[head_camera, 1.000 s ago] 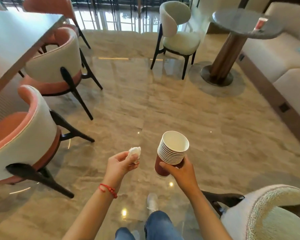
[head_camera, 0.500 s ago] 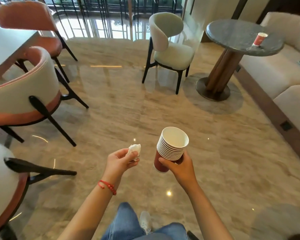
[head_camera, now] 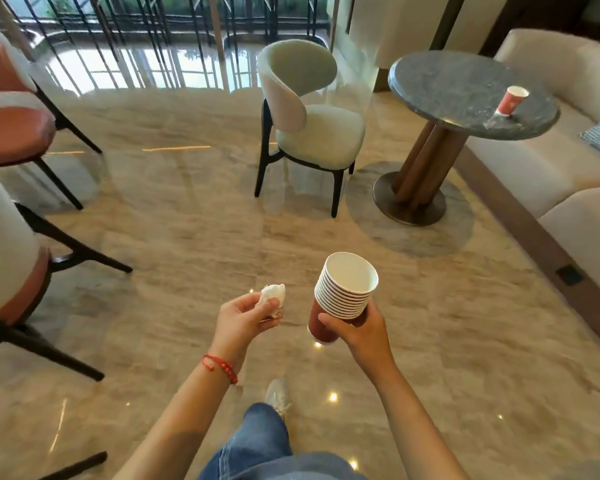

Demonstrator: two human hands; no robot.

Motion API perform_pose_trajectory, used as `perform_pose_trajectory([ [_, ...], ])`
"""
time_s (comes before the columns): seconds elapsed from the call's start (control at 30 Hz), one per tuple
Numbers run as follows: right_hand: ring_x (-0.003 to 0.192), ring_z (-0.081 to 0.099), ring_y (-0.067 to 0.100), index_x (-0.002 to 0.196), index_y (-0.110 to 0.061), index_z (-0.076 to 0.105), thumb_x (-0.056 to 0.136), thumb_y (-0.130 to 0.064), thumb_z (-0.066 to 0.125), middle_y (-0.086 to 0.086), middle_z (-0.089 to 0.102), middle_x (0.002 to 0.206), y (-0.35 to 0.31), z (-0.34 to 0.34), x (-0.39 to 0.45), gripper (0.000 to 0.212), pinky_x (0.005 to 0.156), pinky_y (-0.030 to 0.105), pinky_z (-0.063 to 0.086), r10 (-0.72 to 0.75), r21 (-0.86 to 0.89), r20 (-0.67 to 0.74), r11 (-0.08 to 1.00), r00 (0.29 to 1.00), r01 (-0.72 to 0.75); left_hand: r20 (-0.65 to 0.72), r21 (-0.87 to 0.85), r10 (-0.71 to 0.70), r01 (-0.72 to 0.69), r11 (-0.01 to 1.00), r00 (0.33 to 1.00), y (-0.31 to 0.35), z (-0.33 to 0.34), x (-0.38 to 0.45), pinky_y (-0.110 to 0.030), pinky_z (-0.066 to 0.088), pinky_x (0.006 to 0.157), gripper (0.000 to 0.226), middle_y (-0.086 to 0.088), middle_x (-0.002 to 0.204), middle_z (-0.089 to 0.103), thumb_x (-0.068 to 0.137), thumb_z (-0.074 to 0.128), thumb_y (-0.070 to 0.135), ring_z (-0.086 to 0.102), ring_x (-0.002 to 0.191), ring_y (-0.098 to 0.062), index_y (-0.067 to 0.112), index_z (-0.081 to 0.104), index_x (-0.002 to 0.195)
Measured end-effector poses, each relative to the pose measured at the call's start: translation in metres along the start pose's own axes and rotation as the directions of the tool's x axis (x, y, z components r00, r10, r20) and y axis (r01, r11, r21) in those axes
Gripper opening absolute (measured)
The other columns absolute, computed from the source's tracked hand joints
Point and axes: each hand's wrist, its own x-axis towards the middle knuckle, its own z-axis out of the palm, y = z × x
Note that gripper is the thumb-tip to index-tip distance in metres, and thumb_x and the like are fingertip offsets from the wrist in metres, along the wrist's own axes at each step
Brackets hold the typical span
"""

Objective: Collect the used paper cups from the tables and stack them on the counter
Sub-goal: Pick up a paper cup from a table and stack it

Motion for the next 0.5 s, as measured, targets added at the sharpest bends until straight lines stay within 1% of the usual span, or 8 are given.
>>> perform_pose_trajectory([
  [0.13,0.087,0.064,0.009,0.108,-0.008,0.056,0.064,-0.001,0.083,0.002,0.068,0.100,-0.022,0.004,0.076,0.052,0.072,0.018,0.051,-0.004,0.000,-0.039,1.000,0.999,0.004,0.049,0.040,0.009,-0.011,0.999,0.999,0.042,0.027,0.073,-0.018,0.053,0.056,0.008,-0.008,0.070,0.068,0.080,0.065,0.002,0.065,0.059,-0.011,0.007,0.070,0.077],
  [0.27,0.086,0.064,0.001,0.111,-0.010,0.056,0.065,-0.003,0.083,-0.002,0.068,0.101,-0.042,-0.004,0.132,0.054,0.070,0.014,0.050,0.017,0.001,-0.094,1.000,0.995,-0.017,0.063,0.062,-0.007,0.003,0.998,0.998,0.077,0.057,0.126,-0.018,0.054,0.057,0.009,-0.007,0.069,0.067,0.080,0.065,0.001,0.065,0.061,-0.013,0.008,0.070,0.077],
  [0.4,0.089,0.065,0.005,0.110,-0.015,0.056,0.065,-0.003,0.083,-0.004,0.068,0.101,-0.047,-0.013,0.190,0.054,0.072,0.017,0.051,0.035,0.019,-0.130,0.999,0.991,-0.033,0.090,0.105,-0.018,0.009,0.994,0.996,0.094,0.089,0.184,-0.019,0.055,0.058,0.014,-0.004,0.064,0.067,0.081,0.065,0.003,0.065,0.063,-0.015,0.012,0.071,0.072],
  [0.5,0.090,0.065,0.005,0.113,-0.013,0.056,0.065,-0.004,0.083,-0.003,0.068,0.103,-0.051,-0.022,0.238,0.055,0.073,0.019,0.052,0.030,0.008,-0.135,1.000,0.990,-0.029,0.106,0.116,-0.021,0.009,0.993,0.994,0.106,0.114,0.228,-0.020,0.055,0.058,0.017,-0.004,0.064,0.068,0.080,0.066,0.004,0.065,0.064,-0.016,0.014,0.073,0.069],
])
